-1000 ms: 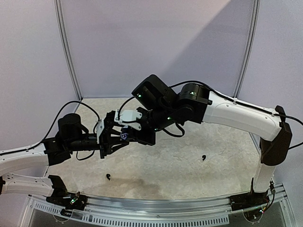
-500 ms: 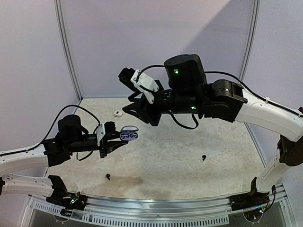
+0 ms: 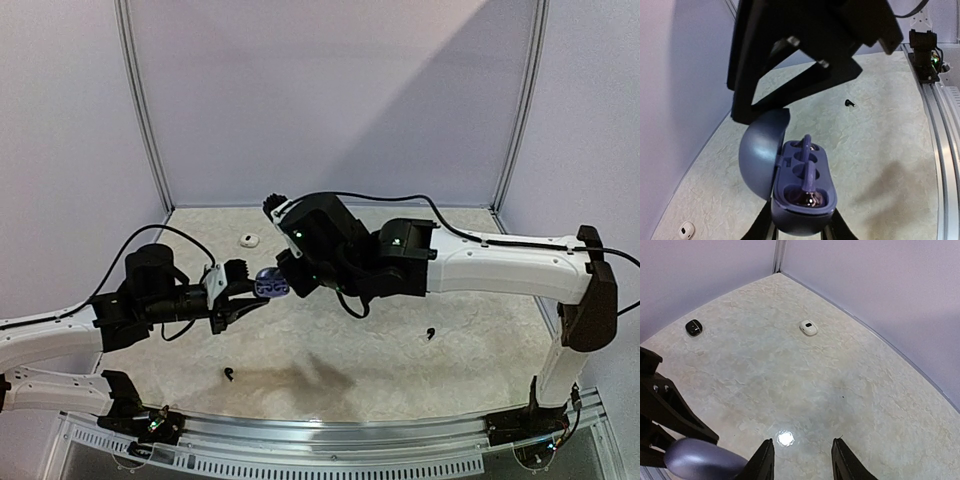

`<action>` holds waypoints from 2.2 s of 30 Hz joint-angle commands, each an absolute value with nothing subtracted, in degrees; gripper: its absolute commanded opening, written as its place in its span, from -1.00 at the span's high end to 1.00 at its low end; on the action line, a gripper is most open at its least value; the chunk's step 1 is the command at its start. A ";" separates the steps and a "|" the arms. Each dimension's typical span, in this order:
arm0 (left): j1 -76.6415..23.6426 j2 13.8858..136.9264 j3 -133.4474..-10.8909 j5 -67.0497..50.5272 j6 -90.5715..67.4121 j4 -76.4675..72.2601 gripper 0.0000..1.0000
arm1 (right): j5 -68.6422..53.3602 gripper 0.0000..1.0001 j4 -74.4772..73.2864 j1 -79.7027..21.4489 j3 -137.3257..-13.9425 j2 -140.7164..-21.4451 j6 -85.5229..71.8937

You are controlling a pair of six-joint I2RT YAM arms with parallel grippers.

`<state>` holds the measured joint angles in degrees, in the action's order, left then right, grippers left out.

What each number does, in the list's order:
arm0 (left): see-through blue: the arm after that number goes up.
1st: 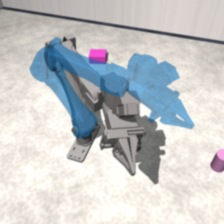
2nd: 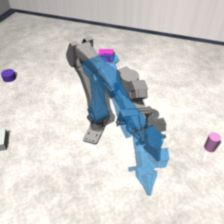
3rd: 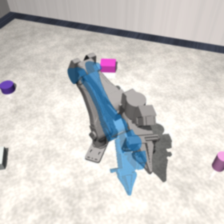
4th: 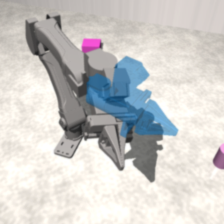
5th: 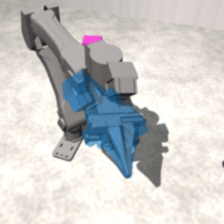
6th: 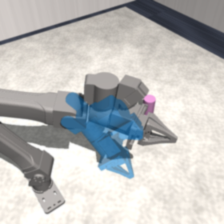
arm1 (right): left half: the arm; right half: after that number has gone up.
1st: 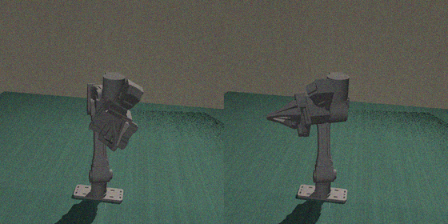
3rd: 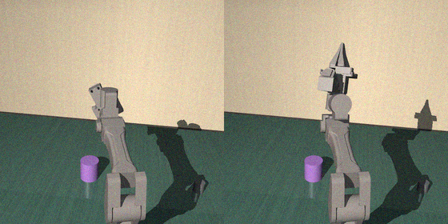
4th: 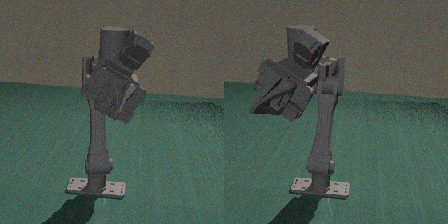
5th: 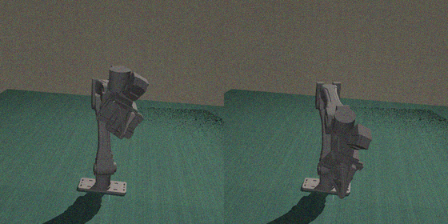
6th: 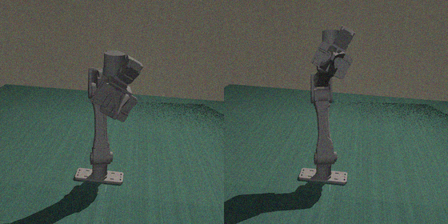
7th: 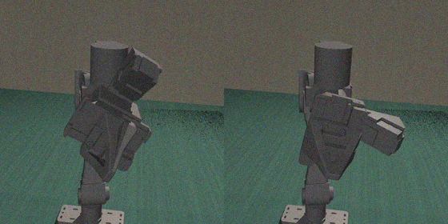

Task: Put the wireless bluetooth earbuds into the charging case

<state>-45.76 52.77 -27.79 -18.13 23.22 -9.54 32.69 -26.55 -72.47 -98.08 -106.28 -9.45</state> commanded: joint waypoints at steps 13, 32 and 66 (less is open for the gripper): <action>-47.73 57.10 -31.96 -19.24 41.25 -10.03 1.00 | 23.23 0.13 -18.85 -69.41 -94.83 -99.83 -1.80; -43.40 60.55 -38.09 -13.94 16.48 -1.05 1.00 | 38.19 0.02 -28.70 -72.56 -82.48 -88.83 -18.49; -6.42 111.42 -81.73 -30.82 -2.43 56.59 -0.98 | 25.69 -0.97 -32.13 -61.12 -79.21 -89.76 -28.41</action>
